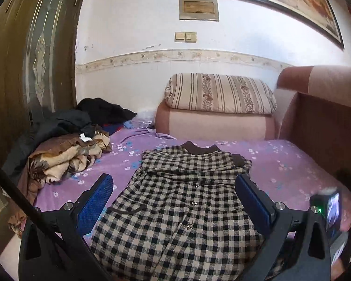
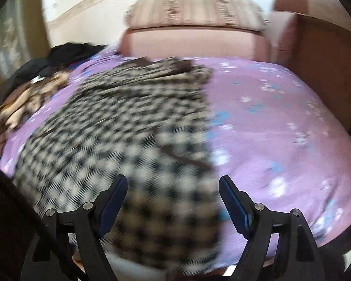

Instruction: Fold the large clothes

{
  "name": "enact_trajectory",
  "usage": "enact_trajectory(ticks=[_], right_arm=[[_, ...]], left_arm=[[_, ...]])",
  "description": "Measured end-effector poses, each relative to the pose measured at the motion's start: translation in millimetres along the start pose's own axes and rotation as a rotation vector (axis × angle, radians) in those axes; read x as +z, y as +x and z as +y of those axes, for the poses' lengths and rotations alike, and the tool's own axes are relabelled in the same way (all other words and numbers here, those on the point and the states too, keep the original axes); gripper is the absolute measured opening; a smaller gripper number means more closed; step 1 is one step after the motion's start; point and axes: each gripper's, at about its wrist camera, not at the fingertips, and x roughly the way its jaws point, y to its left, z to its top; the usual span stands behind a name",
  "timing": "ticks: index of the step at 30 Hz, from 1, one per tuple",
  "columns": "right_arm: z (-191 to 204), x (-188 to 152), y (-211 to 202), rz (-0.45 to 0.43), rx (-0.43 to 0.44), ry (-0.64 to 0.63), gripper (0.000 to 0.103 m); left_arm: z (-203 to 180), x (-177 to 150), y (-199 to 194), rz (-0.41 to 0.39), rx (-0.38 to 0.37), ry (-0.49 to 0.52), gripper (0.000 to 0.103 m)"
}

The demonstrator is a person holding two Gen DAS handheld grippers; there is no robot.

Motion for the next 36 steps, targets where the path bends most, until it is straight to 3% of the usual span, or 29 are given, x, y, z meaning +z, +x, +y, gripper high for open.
enact_trajectory(ticks=[4,6,9,15,19,26,36], right_arm=[[-19.0,47.8,21.4,-0.002,-0.071,0.039,0.084],[-18.2,58.9,19.6,-0.032,-0.056,0.087,0.084],[-3.9,50.0,16.5,-0.064,0.004,0.106,0.085],[25.1,6.4,30.7,-0.033,0.010,0.072,0.085],[31.7,-1.6,33.3,-0.026,0.004,0.042,0.085],[33.9,2.7,35.5,-0.008,-0.075,0.030,0.085],[36.3,5.1,32.4,0.008,-0.095,0.036,0.085]], left_arm=[[-11.3,14.0,2.7,-0.016,-0.006,-0.009,0.103],[-11.5,16.9,5.2,-0.003,-0.024,-0.012,0.103],[-13.4,11.3,15.6,0.061,-0.043,0.027,0.103],[-15.3,-16.6,44.1,0.224,-0.057,0.010,0.103],[-14.1,-36.2,66.6,0.335,-0.077,-0.020,0.103],[-11.4,-50.7,85.2,0.394,-0.026,-0.003,0.103],[-9.8,-59.3,98.2,0.434,-0.010,0.009,0.103]])
